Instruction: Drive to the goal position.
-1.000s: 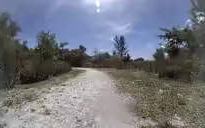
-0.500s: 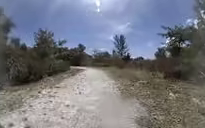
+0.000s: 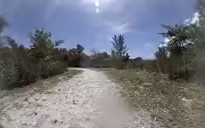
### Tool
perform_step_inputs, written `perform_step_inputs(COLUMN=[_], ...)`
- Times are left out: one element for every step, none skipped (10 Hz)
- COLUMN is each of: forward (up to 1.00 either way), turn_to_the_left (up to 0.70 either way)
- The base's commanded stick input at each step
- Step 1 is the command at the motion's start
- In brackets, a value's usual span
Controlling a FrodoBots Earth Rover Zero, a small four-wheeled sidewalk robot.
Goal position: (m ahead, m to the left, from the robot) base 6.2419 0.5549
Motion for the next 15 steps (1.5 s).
perform_step_inputs(forward=[0.70, 0.70, 0.70, 0.70, 0.70, 0.70, 0.70, 0.70, 0.70, 0.70, 0.70, 0.70, 0.70, 0.70, 0.70], turn_to_the_left=[0.00, 0.00, 0.00, 0.00, 0.00, 0.00, 0.00, 0.00, 0.00, 0.00, 0.00, 0.00, 0.00, 0.00, 0.00])
